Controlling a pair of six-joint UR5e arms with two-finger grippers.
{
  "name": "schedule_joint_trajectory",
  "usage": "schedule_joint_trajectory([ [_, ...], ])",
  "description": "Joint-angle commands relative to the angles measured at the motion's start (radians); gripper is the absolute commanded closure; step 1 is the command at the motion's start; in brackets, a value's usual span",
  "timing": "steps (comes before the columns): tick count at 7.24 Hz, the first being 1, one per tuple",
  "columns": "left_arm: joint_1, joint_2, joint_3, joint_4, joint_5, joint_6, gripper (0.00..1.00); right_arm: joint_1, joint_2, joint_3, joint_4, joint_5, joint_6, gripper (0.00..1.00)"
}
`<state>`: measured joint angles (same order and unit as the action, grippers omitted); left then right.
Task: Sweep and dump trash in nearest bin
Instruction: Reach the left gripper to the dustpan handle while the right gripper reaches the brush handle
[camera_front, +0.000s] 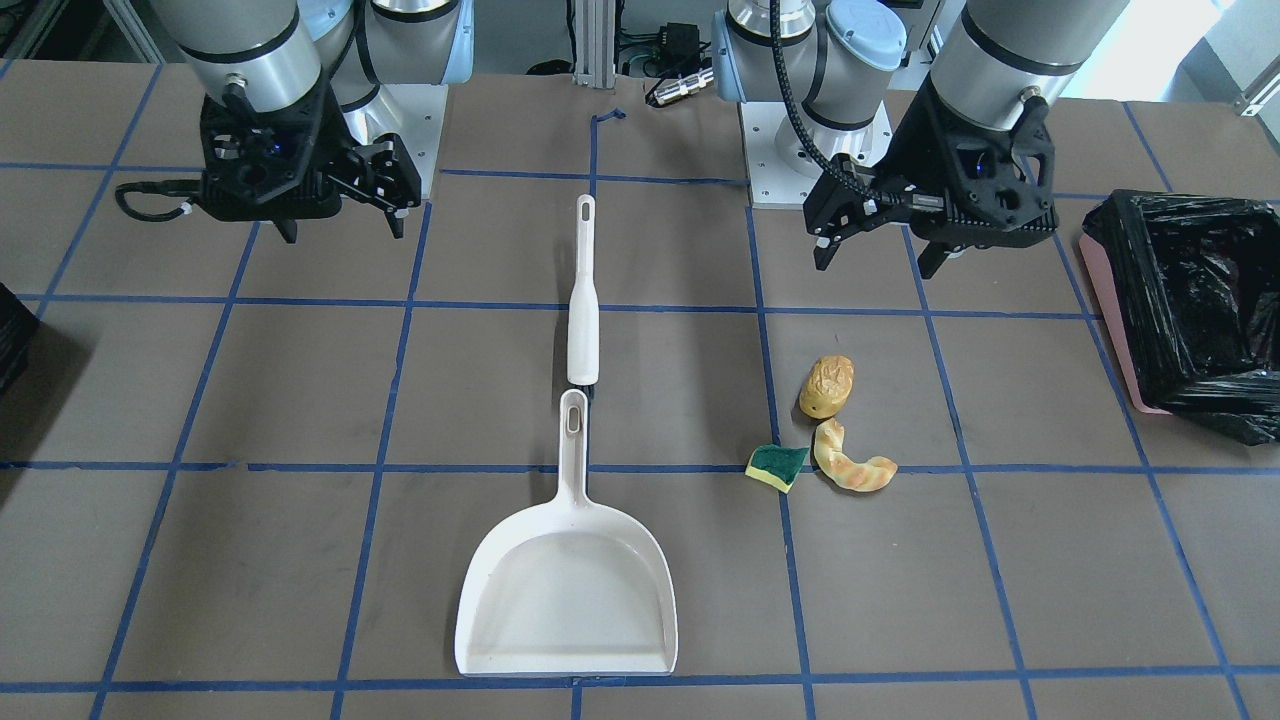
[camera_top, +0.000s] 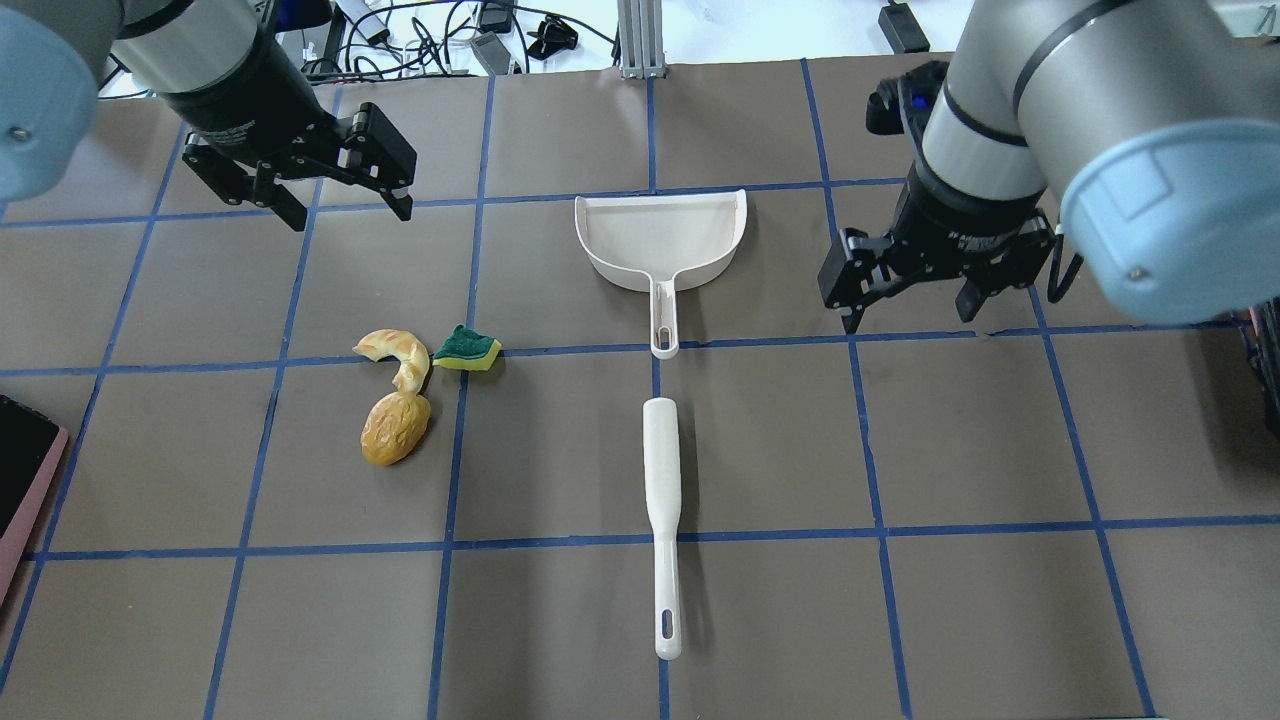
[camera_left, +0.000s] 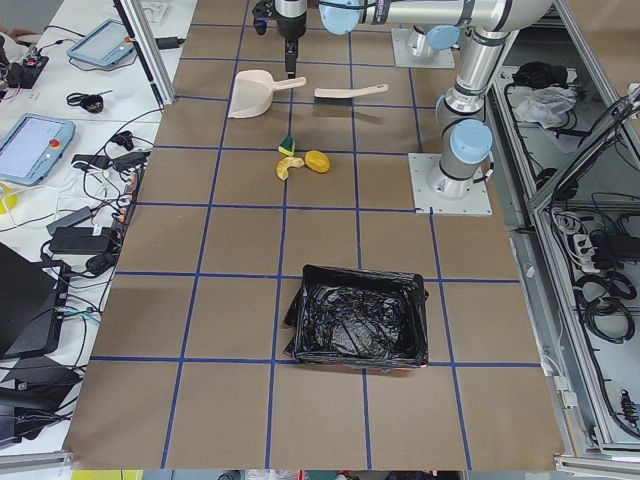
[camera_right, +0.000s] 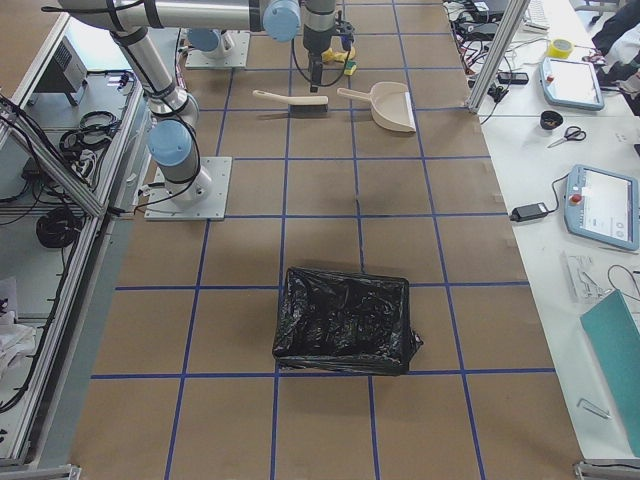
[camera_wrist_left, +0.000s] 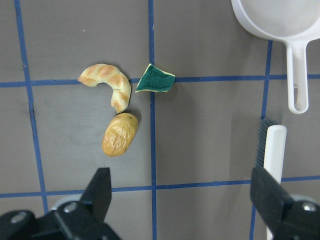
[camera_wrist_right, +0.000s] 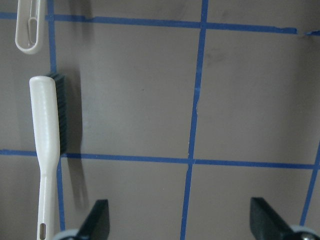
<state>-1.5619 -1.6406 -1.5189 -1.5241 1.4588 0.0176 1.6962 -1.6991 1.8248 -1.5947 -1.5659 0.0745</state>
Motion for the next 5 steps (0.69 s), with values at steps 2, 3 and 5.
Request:
schedule_joint_trajectory([
  [2,-0.073,-0.114,0.0,0.139,0.029,-0.122,0.0,0.269,-0.019,0.202,-0.158,0.0,0.309,0.07],
  [3,-0.111,-0.161,0.0,0.216,0.031,-0.186,0.0,0.383,-0.019,0.326,-0.32,0.001,0.42,0.06],
  [5,-0.2,-0.238,0.002,0.268,0.046,-0.249,0.0,0.494,0.031,0.434,-0.523,0.001,0.531,0.06],
])
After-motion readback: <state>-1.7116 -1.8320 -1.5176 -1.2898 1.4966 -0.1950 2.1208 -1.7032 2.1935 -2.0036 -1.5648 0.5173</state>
